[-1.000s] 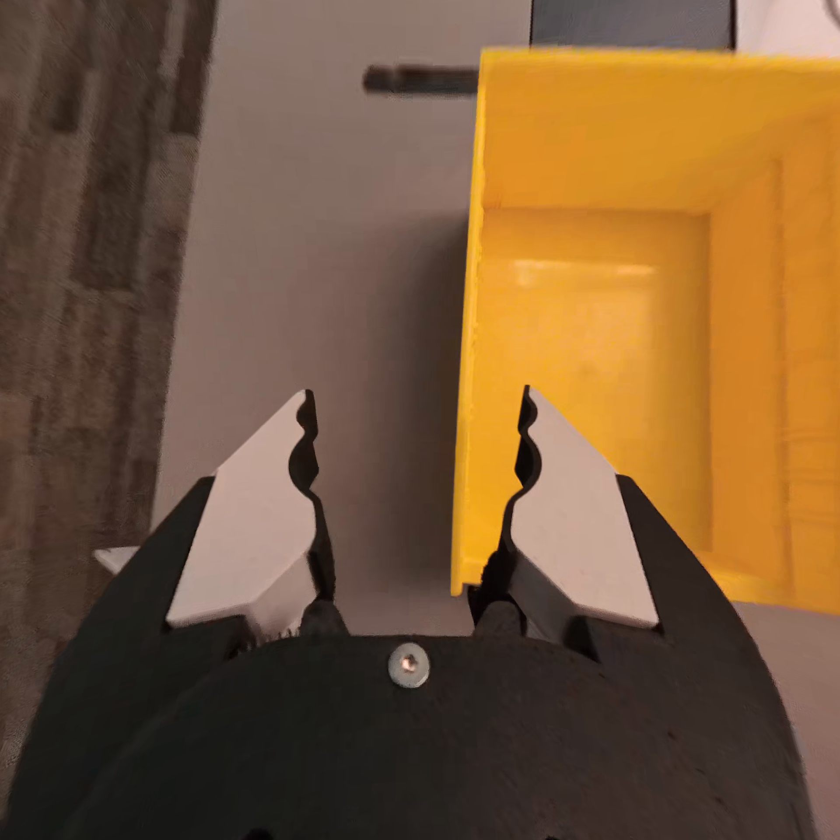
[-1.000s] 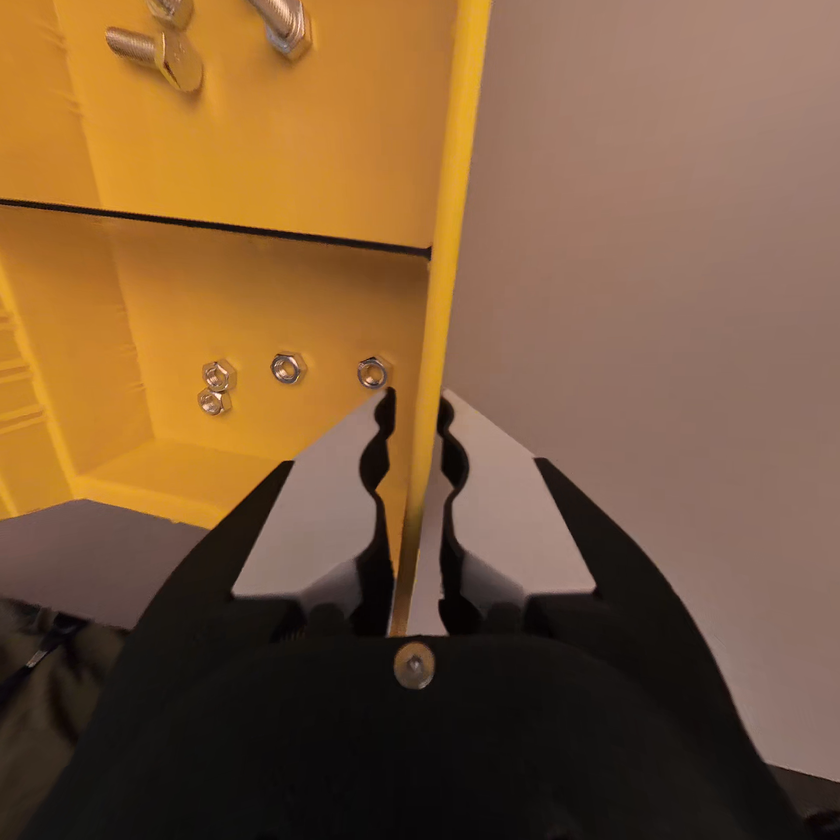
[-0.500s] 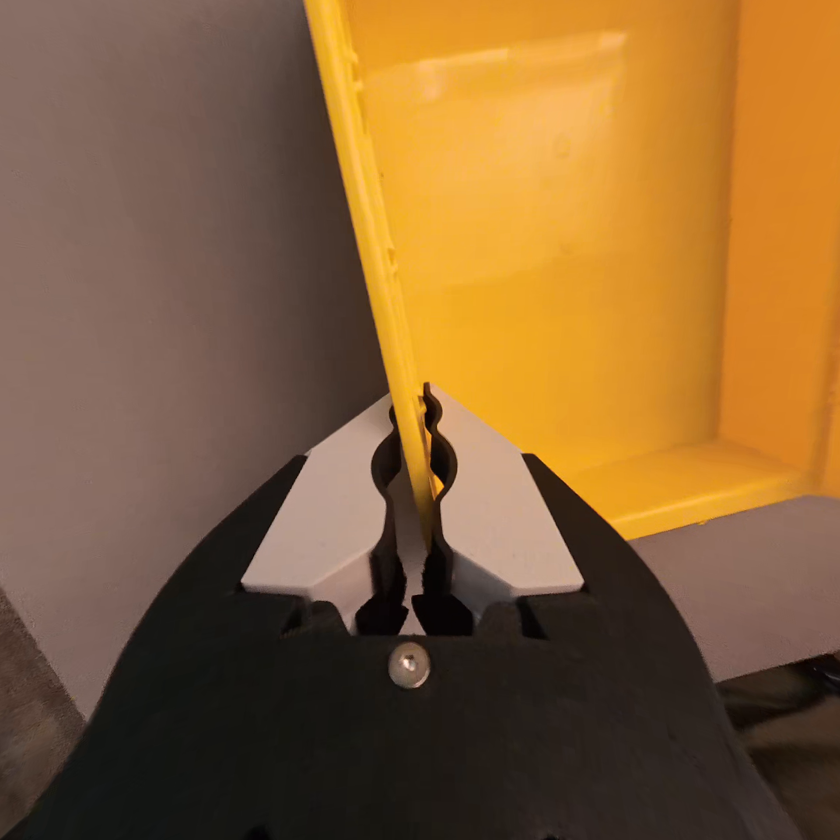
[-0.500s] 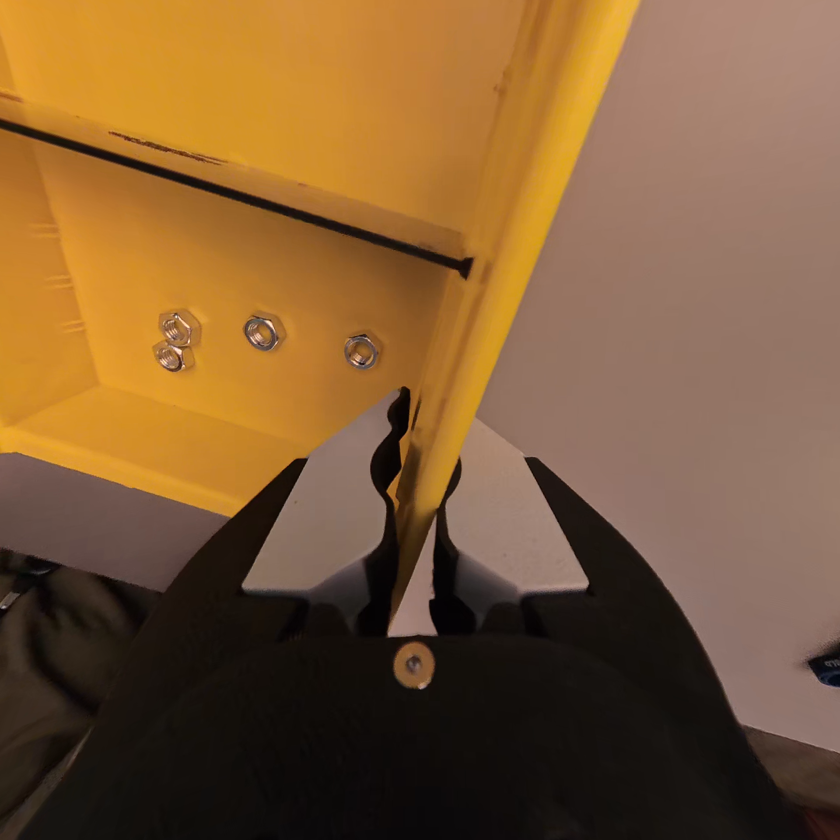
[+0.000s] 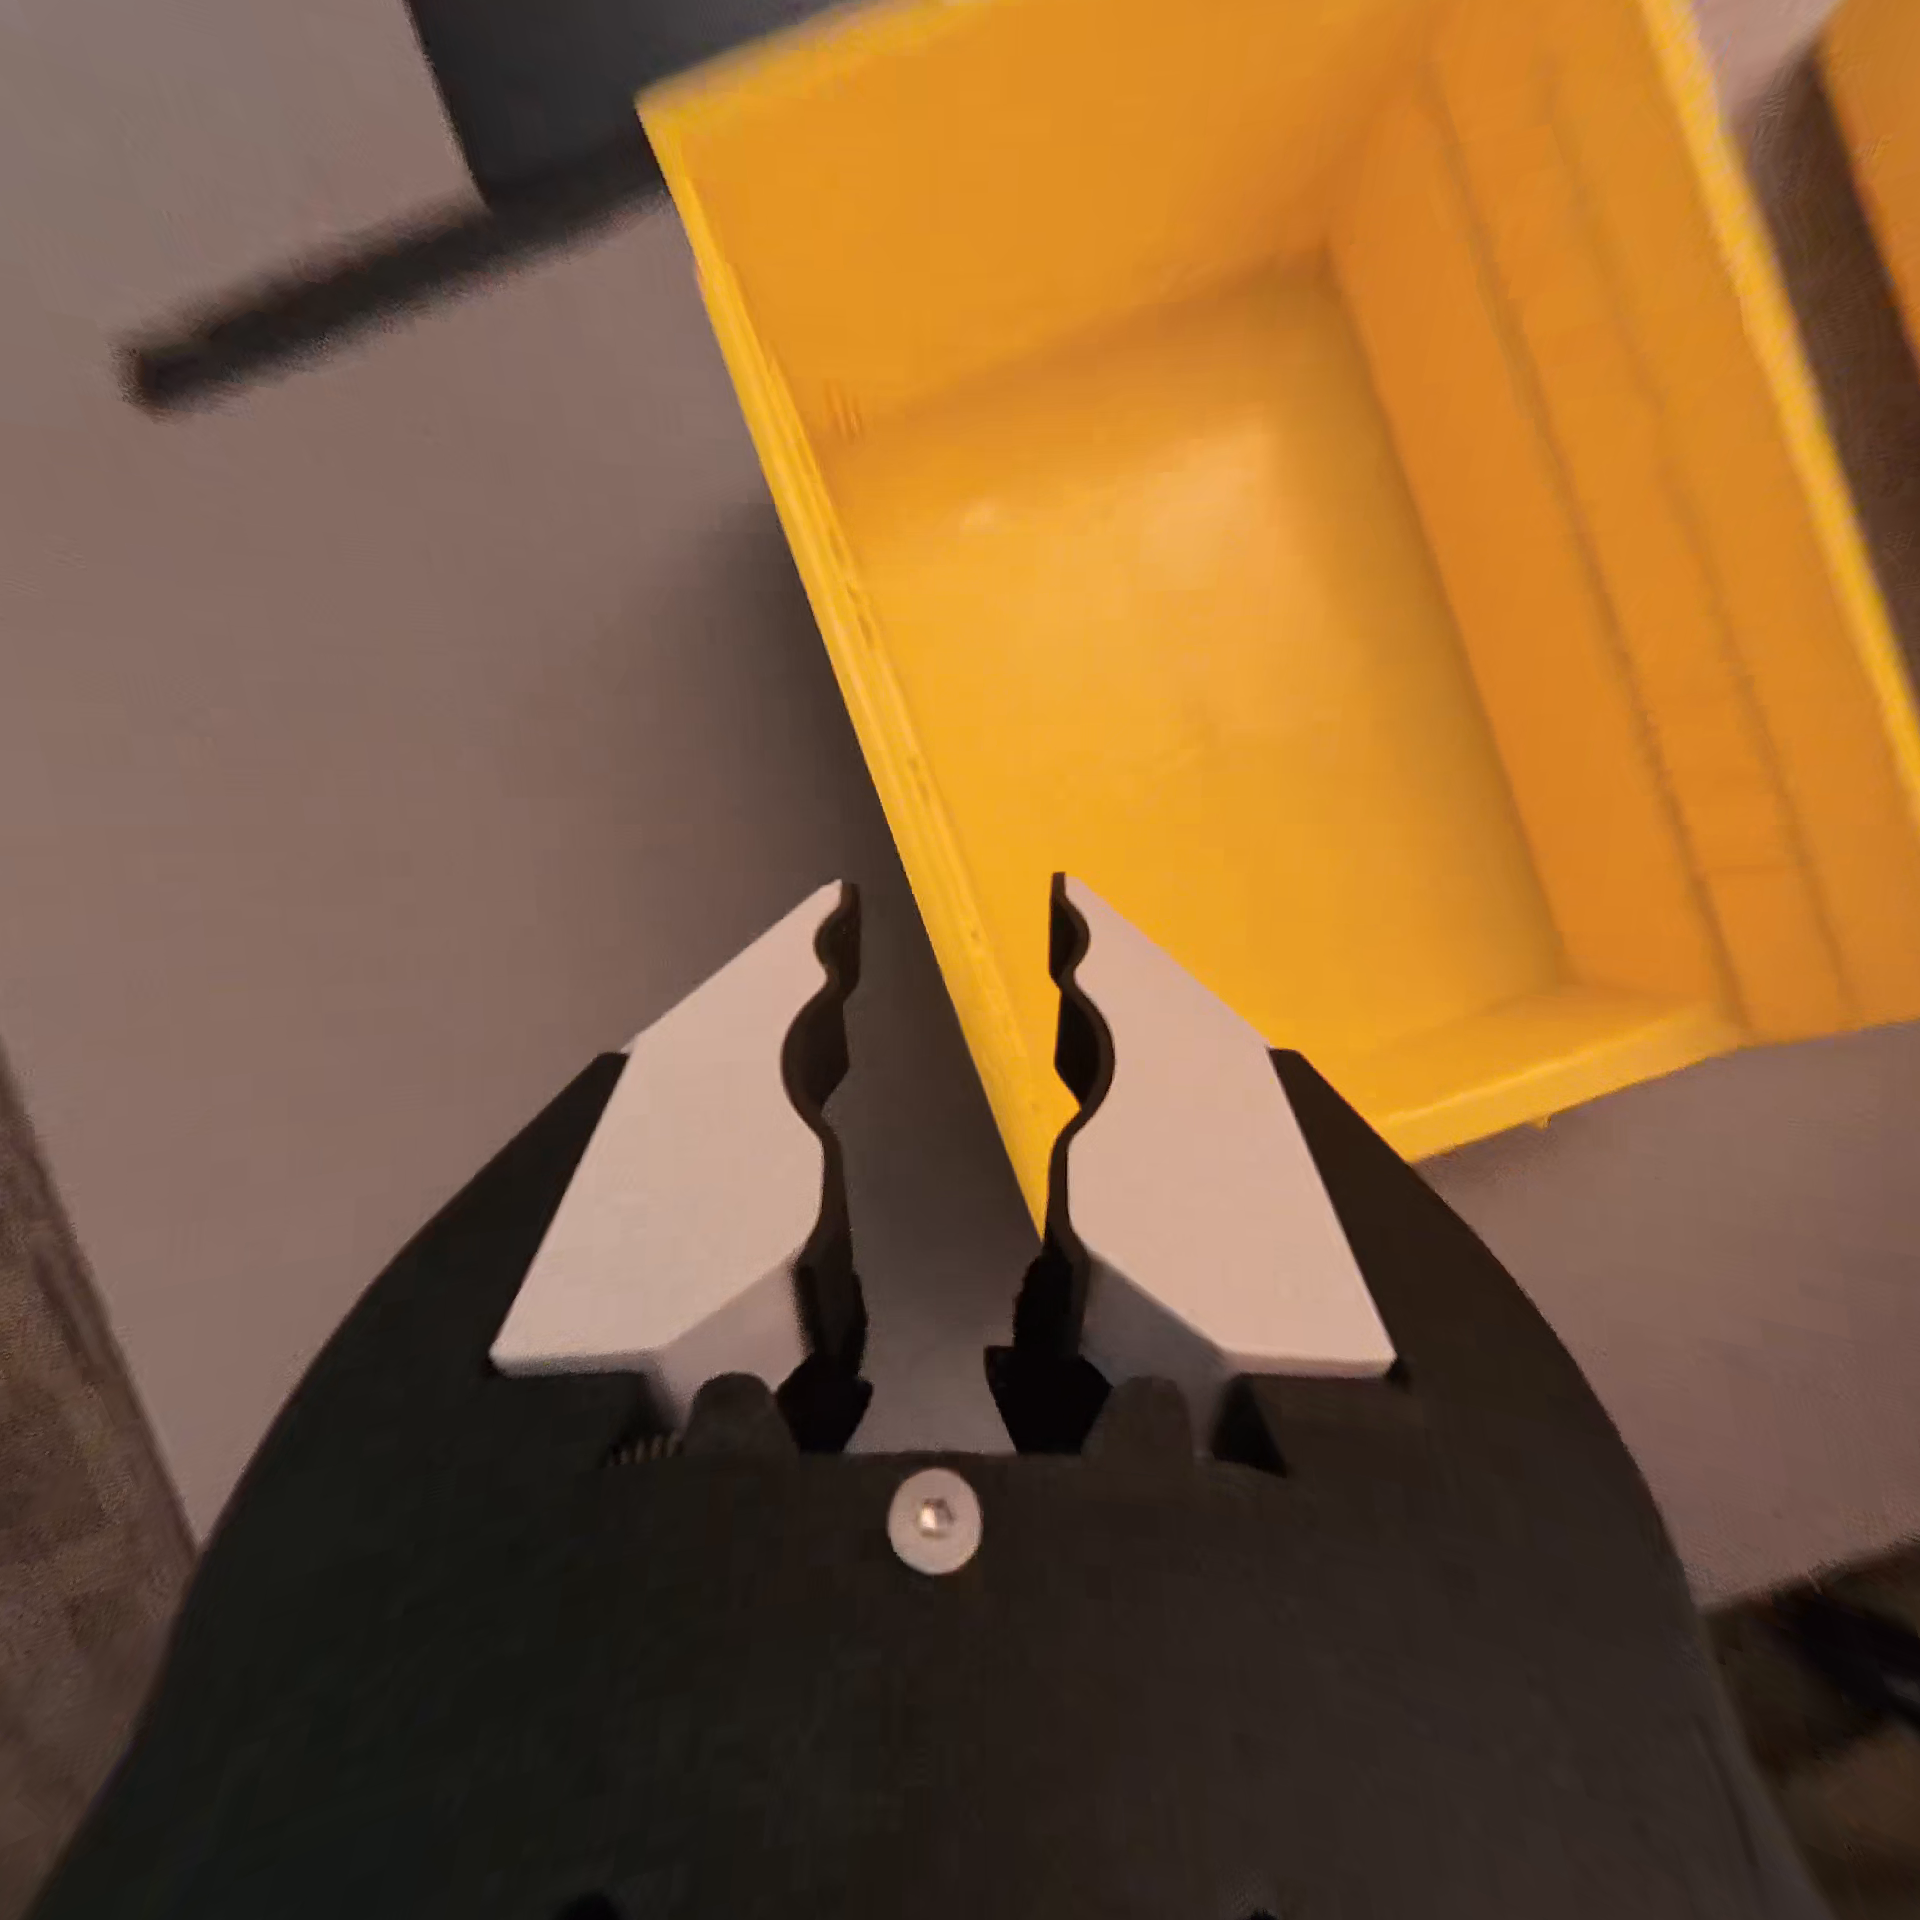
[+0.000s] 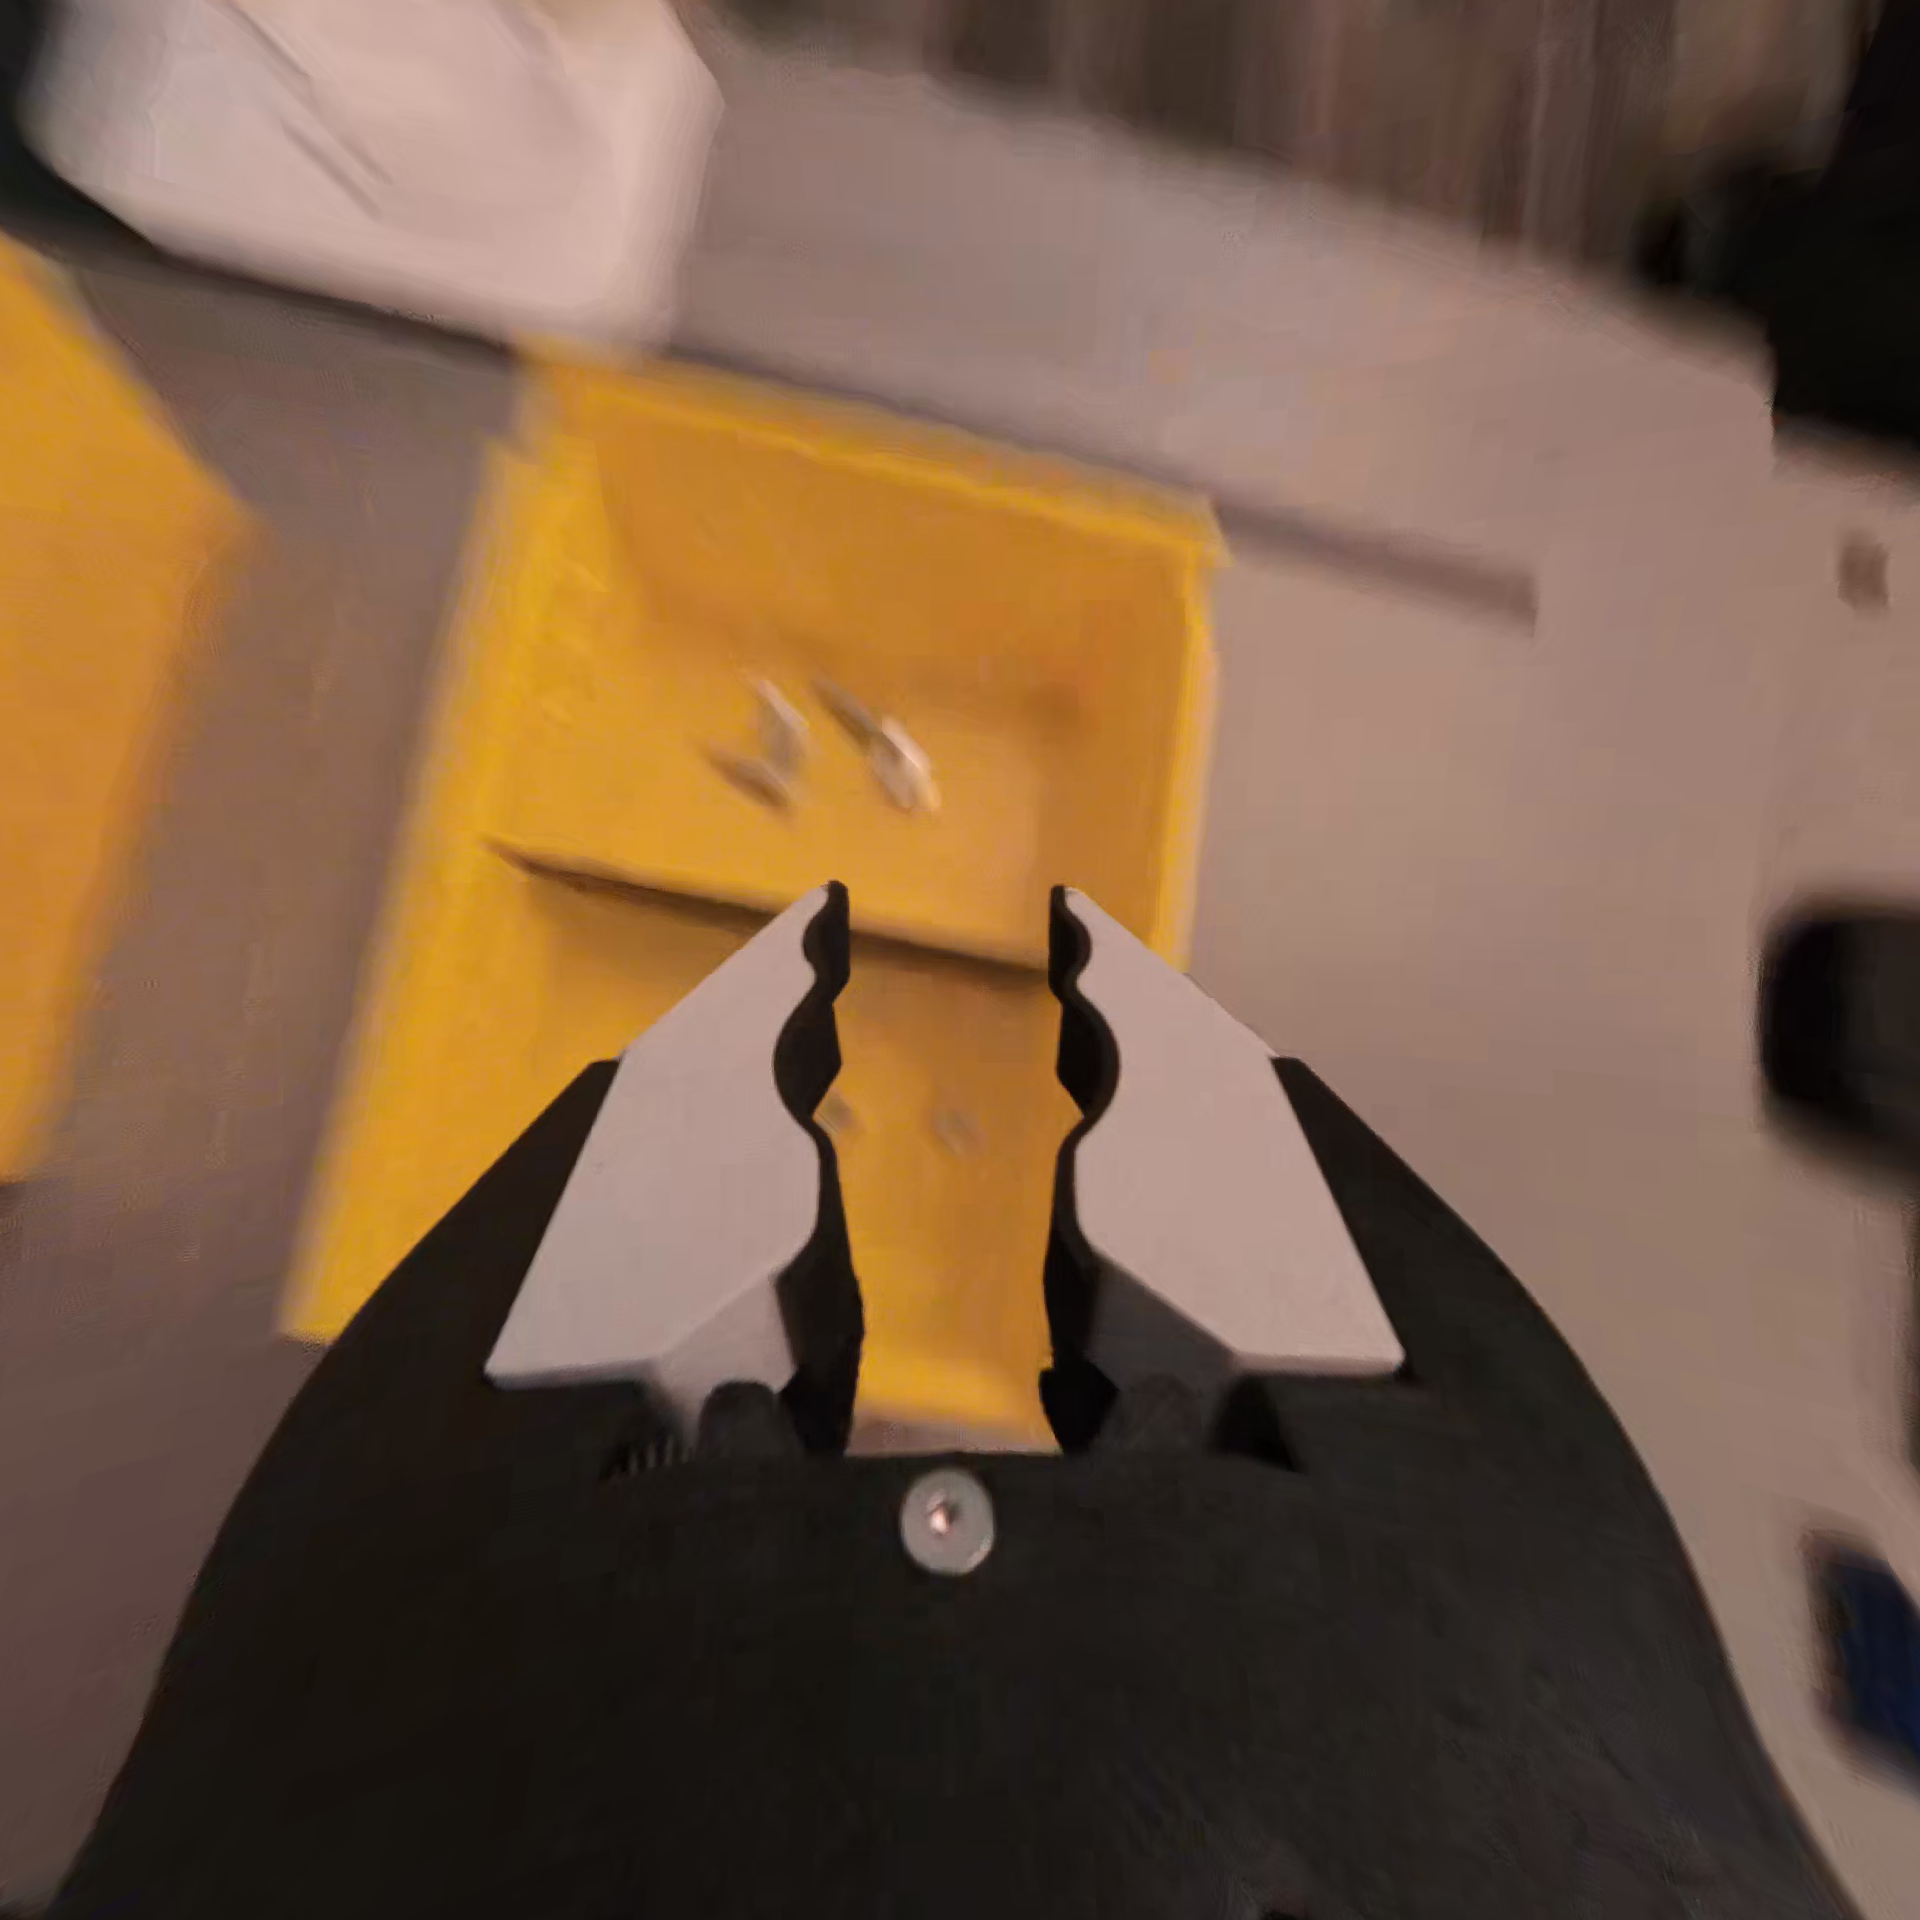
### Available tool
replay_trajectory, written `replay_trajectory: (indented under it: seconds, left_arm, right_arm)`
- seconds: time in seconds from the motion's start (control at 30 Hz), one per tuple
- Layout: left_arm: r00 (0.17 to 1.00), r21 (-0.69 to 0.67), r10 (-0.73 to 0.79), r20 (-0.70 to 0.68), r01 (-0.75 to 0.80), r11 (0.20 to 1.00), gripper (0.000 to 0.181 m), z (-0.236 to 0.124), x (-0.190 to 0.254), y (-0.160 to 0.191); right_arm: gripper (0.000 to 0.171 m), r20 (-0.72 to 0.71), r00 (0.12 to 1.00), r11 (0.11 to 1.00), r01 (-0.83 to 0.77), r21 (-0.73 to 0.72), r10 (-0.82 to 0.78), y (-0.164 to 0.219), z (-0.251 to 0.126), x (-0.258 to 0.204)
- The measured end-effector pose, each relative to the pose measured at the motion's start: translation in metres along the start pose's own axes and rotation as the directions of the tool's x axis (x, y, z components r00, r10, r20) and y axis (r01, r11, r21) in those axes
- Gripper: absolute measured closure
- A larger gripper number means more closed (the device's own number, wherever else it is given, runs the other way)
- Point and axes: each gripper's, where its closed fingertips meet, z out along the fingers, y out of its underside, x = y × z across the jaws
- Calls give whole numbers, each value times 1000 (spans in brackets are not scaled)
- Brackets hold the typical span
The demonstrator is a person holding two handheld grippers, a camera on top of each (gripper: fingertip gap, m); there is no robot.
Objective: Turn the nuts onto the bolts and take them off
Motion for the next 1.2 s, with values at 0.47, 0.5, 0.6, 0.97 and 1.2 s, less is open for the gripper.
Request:
replay_trajectory:
  seconds: [0.47,0.5,0.6,0.97,1.2]
  left_arm:
    - [848,595,0,530,-372,712,109,-136,21,-106]
    - [853,602,-2,523,-367,709,109,-137,23,-106]
    - [859,616,0,512,-367,697,109,-140,27,-107]
    - [904,600,57,423,-327,730,109,-130,34,-99]
    - [922,643,61,382,-312,700,110,-146,41,-95]
  right_arm:
    - [103,438,895,926,97,-366,80,3,106,-297]
    - [107,420,900,917,70,-394,112,6,109,-300]
    - [113,333,937,856,83,-510,108,27,117,-299]
    - [152,141,990,728,102,-678,-7,57,134,-247]
    - [169,310,945,725,144,-674,101,50,132,-278]
